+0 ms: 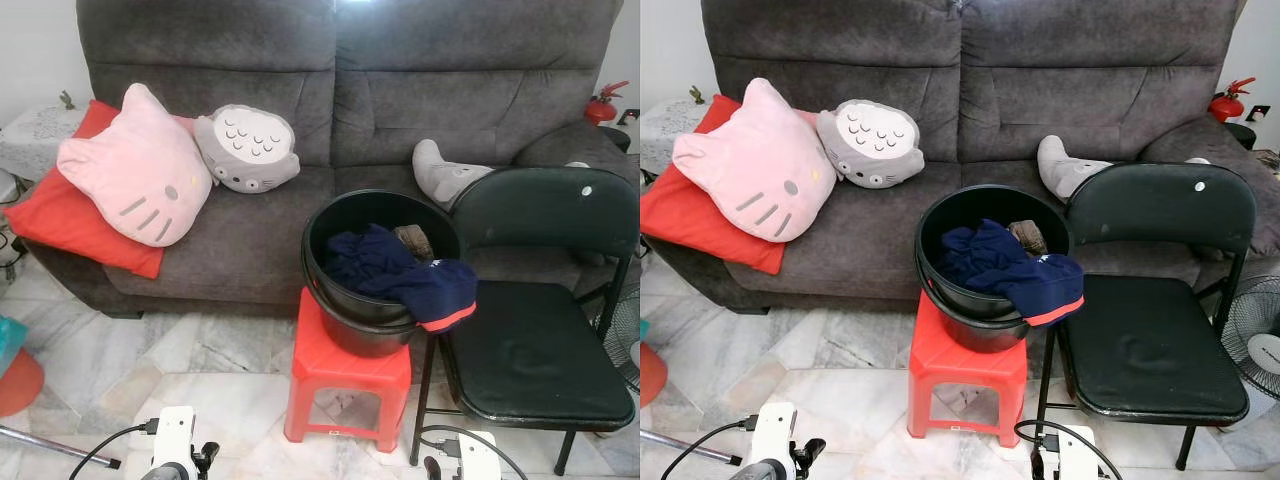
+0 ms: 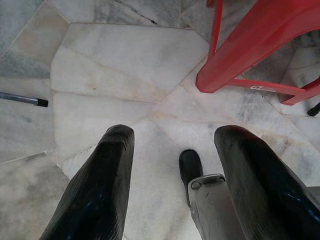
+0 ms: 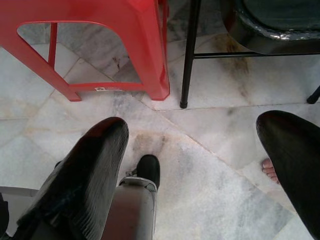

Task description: Hang hanger

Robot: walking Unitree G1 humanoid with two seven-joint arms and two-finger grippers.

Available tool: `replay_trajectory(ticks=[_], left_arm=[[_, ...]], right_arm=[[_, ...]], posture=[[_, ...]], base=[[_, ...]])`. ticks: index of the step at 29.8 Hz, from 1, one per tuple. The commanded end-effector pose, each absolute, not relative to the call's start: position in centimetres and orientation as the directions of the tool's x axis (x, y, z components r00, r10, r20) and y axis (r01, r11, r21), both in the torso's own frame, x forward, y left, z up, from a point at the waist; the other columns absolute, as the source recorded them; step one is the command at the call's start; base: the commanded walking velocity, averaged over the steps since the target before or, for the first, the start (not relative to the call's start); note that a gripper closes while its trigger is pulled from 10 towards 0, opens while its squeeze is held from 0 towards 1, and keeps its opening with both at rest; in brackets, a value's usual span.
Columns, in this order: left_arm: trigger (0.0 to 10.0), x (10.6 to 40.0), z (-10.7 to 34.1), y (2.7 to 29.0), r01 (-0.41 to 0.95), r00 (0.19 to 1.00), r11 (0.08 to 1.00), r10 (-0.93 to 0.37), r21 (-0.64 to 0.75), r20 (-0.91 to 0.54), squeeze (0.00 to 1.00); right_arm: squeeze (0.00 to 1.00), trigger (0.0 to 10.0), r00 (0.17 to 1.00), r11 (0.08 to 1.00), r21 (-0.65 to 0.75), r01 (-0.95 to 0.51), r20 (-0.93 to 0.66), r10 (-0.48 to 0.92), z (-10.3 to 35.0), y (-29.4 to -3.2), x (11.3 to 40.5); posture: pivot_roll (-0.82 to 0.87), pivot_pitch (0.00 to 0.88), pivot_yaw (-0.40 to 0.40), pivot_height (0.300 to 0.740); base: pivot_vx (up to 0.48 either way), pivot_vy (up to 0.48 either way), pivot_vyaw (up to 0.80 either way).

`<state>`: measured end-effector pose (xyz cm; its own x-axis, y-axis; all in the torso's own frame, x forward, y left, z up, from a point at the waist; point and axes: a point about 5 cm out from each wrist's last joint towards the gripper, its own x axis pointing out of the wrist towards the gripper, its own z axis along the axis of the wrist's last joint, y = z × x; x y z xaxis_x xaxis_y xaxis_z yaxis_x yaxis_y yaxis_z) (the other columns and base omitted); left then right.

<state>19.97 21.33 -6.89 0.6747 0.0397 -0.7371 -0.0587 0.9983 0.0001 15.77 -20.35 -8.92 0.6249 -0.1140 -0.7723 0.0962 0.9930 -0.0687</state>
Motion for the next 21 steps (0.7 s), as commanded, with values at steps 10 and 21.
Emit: replay_trajectory(ticks=[10,21], left_arm=[[10.0,20.16,-6.81,21.25,-0.034,0.675,0.999,0.030,0.010,-0.737,0.00],[10.0,20.18,-6.78,21.24,-0.037,0.679,0.999,0.027,0.003,-0.734,0.00]], right_arm=[[0.00,10.0,0.622,0.993,-0.062,0.100,-0.775,-0.111,-9.06,-20.06,15.49],[0.00,10.0,0.622,0.993,-0.064,0.101,-0.775,-0.113,-9.05,-20.14,15.47]], posture=[[0.03,0.000,0.027,0.740],[0.03,0.000,0.022,0.740]], base=[[0.257,0.000,0.00],[0.047,0.000,0.00]])
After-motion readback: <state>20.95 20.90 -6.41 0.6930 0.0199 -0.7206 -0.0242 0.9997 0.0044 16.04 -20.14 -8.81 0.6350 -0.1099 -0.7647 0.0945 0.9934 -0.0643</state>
